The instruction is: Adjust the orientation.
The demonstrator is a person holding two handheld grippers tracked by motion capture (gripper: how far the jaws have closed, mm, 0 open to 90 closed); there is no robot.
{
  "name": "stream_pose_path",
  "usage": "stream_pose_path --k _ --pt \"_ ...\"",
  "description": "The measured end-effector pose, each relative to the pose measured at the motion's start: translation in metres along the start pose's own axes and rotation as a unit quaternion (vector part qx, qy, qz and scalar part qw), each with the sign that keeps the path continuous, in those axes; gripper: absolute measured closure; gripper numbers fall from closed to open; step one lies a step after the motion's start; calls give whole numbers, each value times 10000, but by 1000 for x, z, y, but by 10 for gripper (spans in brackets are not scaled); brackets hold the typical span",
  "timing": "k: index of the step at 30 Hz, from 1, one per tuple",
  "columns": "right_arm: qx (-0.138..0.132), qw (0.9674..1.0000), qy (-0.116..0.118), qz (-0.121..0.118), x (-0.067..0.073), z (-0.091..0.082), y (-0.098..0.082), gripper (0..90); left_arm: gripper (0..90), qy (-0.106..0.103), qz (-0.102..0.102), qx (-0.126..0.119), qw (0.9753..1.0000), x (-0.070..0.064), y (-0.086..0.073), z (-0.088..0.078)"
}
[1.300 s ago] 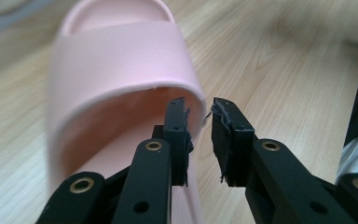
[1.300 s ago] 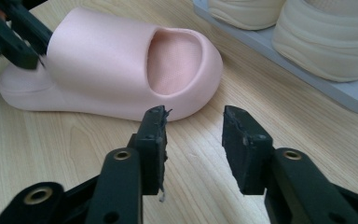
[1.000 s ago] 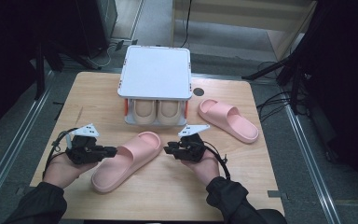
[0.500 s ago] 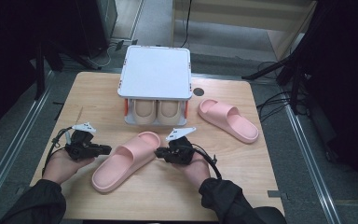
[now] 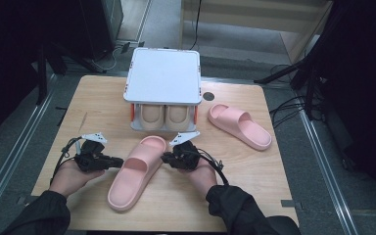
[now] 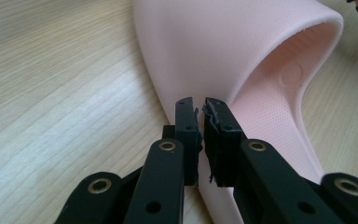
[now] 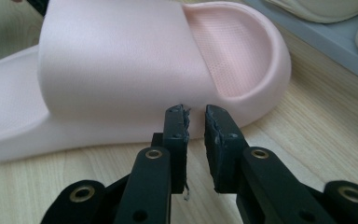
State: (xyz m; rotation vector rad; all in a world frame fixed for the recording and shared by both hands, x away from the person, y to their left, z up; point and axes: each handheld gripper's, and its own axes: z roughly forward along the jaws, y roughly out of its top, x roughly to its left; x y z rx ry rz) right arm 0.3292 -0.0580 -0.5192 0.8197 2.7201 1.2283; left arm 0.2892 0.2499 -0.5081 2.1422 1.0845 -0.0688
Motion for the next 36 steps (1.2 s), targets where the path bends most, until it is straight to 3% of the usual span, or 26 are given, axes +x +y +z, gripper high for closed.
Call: stream_pose_path --k 8,12,17,23,26,32,36 --pt "-85 9999 -39 79 -6 4 4 793 833 -7 67 23 10000 -6 2 6" --pt "-103 9999 -53 86 -7 3 5 783 818 21 -4 -20 10000 -3 3 4" --pt "-293 9995 9 115 -10 -11 6 766 789 104 -110 -275 9995 3 4 -7" --pt "-378 9991 63 194 -19 -30 2 738 694 218 4 -412 9989 1 8 -13" --pt "-434 9988 43 218 -24 -43 -2 726 697 192 39 -459 9988 1 12 -14" --pt "-440 9987 -204 155 -32 -67 -10 708 638 107 0 -473 9988 4 18 -15" --pt "-472 9981 -275 287 -41 -81 -16 687 625 104 27 -532 9985 4 22 -16"
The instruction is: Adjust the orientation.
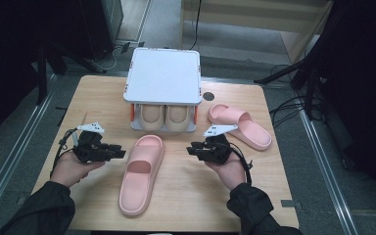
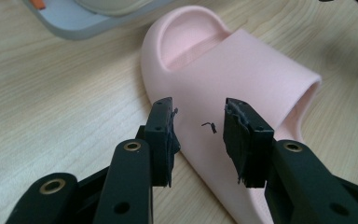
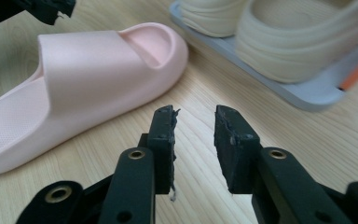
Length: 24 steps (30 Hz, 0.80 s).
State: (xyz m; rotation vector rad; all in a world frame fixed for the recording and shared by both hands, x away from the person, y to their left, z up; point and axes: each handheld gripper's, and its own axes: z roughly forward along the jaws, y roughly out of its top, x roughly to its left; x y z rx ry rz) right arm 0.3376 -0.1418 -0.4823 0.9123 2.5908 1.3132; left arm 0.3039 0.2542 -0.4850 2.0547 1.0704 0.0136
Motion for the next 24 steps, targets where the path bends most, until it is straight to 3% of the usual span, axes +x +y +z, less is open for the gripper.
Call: stream_pose_path --k 12,24 --pt "-12 9985 -363 416 -37 -41 -19 661 554 -37 47 68 10000 2 9 6" --pt "-90 9947 -701 749 -75 -72 -37 658 561 -87 162 84 9998 2 10 9"
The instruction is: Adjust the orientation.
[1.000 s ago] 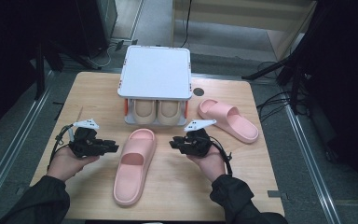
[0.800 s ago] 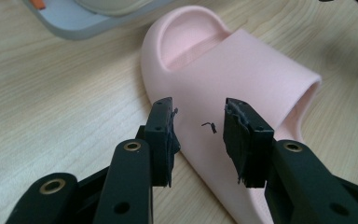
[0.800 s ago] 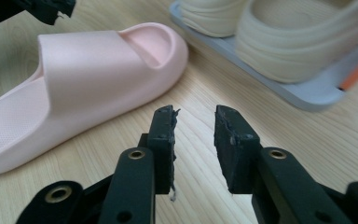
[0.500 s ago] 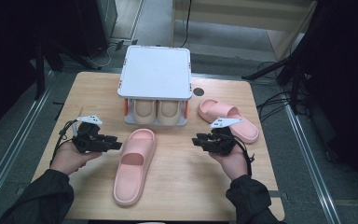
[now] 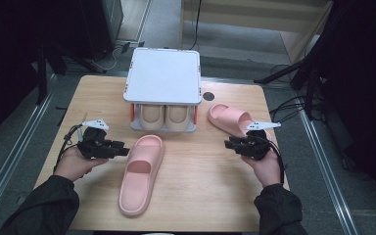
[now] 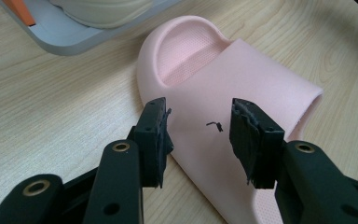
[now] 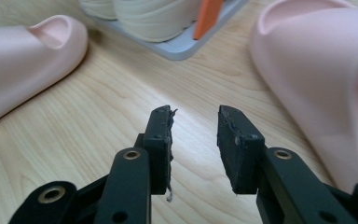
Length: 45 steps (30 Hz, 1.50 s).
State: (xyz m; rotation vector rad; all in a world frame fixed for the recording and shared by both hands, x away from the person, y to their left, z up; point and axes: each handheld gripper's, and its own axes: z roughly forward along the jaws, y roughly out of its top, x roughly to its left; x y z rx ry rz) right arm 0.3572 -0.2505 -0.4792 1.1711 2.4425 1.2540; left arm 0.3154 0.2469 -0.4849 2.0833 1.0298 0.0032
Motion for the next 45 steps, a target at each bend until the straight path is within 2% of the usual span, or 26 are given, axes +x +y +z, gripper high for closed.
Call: stream_pose_path --k 9,16,19,26,32,35,38,41,45 --pt "-50 9995 -308 24 -33 -11 0 621 552 -39 17 65 10000 0 0 2" --pt "-55 9987 -421 267 -57 -9 -1 593 541 -63 -13 71 10000 -1 -2 1" --pt "-21 9985 -471 270 -63 -3 0 578 533 -54 -20 53 10000 -1 -3 0" --pt "80 9977 -617 266 -69 13 7 569 525 -29 -73 -8 10000 -2 -9 -5" --pt "144 9981 -540 247 -72 28 13 576 521 -43 -158 -75 9998 -3 -15 -9" --pt "236 9978 -581 202 -73 37 16 630 519 -121 -219 -166 9996 -4 -18 -11" --pt "247 9974 -655 197 -72 39 18 707 515 -106 -205 -169 9996 -6 -20 -13" --pt "238 9976 -602 241 -72 40 19 749 514 -34 -180 -131 9997 -6 -22 -13" --pt "296 9977 -603 6 -67 42 21 819 514 -1 -177 -131 9998 -7 -22 -13"
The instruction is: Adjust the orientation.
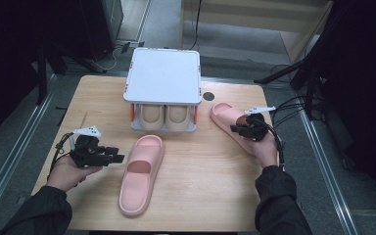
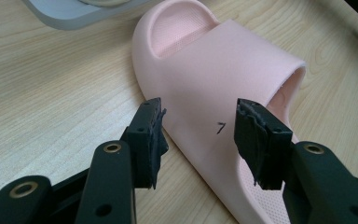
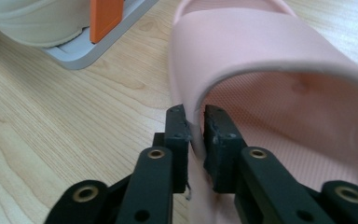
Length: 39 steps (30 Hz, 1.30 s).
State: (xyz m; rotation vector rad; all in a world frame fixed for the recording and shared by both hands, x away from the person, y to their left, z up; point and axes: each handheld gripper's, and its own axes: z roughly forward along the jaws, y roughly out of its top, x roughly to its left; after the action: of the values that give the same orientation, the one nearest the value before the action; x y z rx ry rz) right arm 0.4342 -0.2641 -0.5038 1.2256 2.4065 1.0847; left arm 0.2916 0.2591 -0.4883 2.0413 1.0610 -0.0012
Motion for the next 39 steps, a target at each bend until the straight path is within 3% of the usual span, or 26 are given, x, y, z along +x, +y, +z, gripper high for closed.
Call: stream_pose_path --k 3,10,15,19,31,39 --pt "-44 9999 -84 -69 4 -2 2 846 514 11 -4 5 10000 0 0 0" --pt "-86 9999 -137 41 6 -8 4 857 496 2 -51 31 10000 1 2 4" --pt "-78 9992 -30 385 11 -16 8 858 493 11 -6 64 10000 1 4 6" --pt "-19 9994 37 335 21 -21 8 858 492 2 -5 39 10000 2 5 6" --pt "-196 9997 145 92 63 -52 1 858 510 -4 102 107 9999 5 9 9" --pt "-83 9993 310 -206 105 -61 -9 857 566 -66 230 102 9997 4 15 11"
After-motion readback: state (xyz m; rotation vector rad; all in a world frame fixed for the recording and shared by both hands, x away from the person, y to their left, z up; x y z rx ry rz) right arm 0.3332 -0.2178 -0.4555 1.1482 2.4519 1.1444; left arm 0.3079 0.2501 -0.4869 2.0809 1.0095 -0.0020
